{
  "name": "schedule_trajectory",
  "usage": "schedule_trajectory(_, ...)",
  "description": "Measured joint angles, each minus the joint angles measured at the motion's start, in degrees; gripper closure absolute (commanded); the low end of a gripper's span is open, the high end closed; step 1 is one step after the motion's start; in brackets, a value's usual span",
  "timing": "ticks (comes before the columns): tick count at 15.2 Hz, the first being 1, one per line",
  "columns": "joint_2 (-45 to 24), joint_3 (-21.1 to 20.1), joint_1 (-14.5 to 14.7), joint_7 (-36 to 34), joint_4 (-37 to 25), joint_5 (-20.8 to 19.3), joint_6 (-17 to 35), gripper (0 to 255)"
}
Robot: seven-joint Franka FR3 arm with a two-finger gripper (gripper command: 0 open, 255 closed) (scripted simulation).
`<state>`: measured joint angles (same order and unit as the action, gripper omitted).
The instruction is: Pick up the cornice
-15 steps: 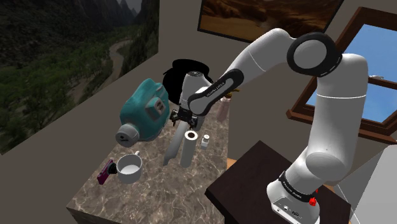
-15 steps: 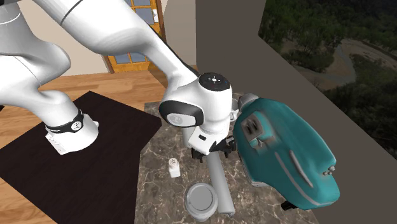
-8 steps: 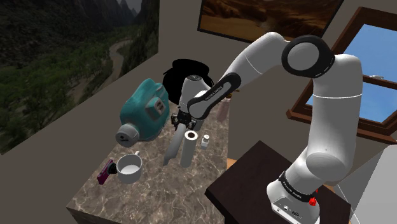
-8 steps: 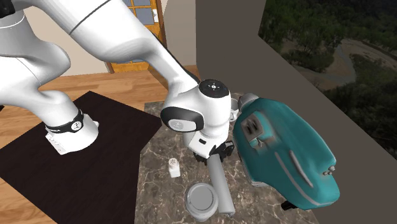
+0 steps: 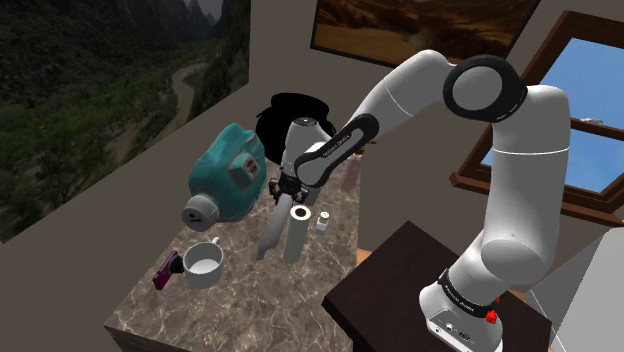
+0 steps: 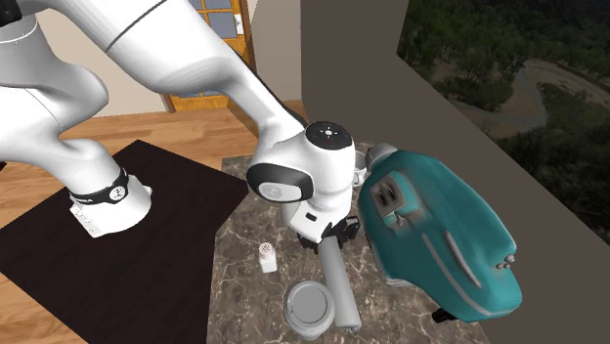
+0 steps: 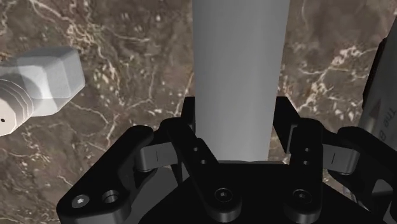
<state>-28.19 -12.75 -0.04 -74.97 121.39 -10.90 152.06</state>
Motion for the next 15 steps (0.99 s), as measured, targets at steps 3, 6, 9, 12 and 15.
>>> schedule_trajectory(3, 1.6, -0.53, -0.4, 0.39, 0.25, 0.63, -1.42, 255)
schedule_trajectory(6, 3.45, -1.13, -0.82, 0.89, 0.29, 1.39, -3.21, 255)
schedule_trajectory(9, 5.48, -1.72, -1.38, 1.58, 0.52, 2.25, -4.97, 255)
schedule_trajectory(12, 7.34, -2.25, -1.72, 2.03, 0.65, 3.03, -6.63, 255)
schedule_trajectory(15, 8.84, -2.67, -1.94, 2.4, 0.37, 3.72, -8.37, 255)
